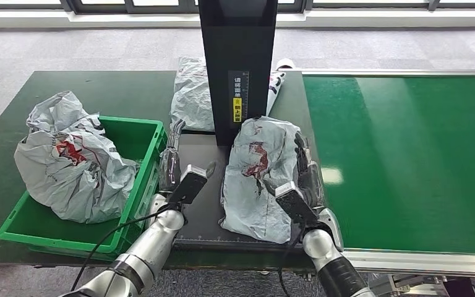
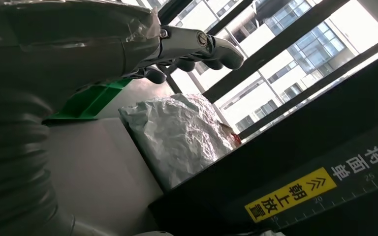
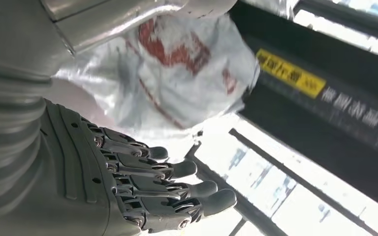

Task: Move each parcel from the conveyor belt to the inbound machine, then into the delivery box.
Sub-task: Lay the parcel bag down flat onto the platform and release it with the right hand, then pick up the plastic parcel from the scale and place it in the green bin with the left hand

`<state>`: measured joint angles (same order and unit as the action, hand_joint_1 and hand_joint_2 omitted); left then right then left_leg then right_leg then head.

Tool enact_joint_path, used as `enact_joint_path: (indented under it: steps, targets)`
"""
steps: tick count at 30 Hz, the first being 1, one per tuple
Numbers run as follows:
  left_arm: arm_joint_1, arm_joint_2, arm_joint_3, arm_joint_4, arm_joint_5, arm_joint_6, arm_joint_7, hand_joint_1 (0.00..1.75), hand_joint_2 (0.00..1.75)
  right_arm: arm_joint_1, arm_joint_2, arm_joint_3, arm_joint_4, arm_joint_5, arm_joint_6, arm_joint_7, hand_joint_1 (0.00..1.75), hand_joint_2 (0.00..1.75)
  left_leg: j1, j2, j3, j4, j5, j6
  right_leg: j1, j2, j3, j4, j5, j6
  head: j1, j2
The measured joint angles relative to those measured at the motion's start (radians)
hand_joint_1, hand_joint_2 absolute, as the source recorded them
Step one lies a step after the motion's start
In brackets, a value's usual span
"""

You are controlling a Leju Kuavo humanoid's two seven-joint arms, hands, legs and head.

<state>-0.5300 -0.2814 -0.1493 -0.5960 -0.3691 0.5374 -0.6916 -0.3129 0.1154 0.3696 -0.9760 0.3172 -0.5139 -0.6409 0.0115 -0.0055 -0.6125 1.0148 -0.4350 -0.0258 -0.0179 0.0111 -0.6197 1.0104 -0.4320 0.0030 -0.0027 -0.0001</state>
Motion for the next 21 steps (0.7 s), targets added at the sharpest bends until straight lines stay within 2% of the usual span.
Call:
enact_joint_path:
  steps: [6, 10, 15, 19, 21]
  targets:
    - [0.0, -0.015, -0.02, 0.02, -0.028, -0.061, 0.013, 0.0, 1.75, -0.002, -0.002, -0.047, -0.016, -0.132, -0.049, -0.053, 0.0, 1.75, 0.0, -0.001, 0.0, 0.0, 0.0, 0.0, 0.0, 0.0, 0.0, 0.0, 0.0, 0.0, 0.0, 0.0]
    - [0.0, -0.02, -0.087, 0.048, -0.128, -0.127, 0.064, 0.0, 1.75, -0.015, -0.011, -0.058, -0.029, -0.19, -0.073, -0.055, 0.0, 1.75, 0.0, 0.0, 0.0, 0.0, 0.0, 0.0, 0.0, 0.0, 0.0, 0.0, 0.0, 0.0, 0.0, 0.0]
    - [0.002, -0.025, -0.178, 0.093, -0.205, -0.164, 0.11, 0.0, 1.75, -0.041, -0.021, -0.059, -0.033, -0.206, -0.097, -0.055, 0.0, 1.75, 0.0, 0.0, 0.0, 0.0, 0.0, 0.0, 0.0, 0.0, 0.0, 0.0, 0.0, 0.0, 0.0, 0.0]
    - [0.001, -0.025, -0.207, 0.112, -0.222, -0.171, 0.125, 0.0, 1.75, -0.046, -0.025, -0.059, -0.033, -0.206, -0.101, -0.055, 0.0, 1.75, 0.0, 0.0, 0.0, 0.0, 0.0, 0.0, 0.0, 0.0, 0.0, 0.0, 0.0, 0.0, 0.0, 0.0]
    - [-0.002, -0.025, -0.229, 0.125, -0.278, -0.21, 0.174, 0.01, 1.75, -0.05, -0.026, -0.059, -0.033, -0.207, -0.11, -0.055, 0.0, 1.75, 0.0, 0.0, 0.0, 0.0, 0.0, 0.0, 0.0, 0.0, 0.0, 0.0, 0.0, 0.0, 0.0, 0.0]
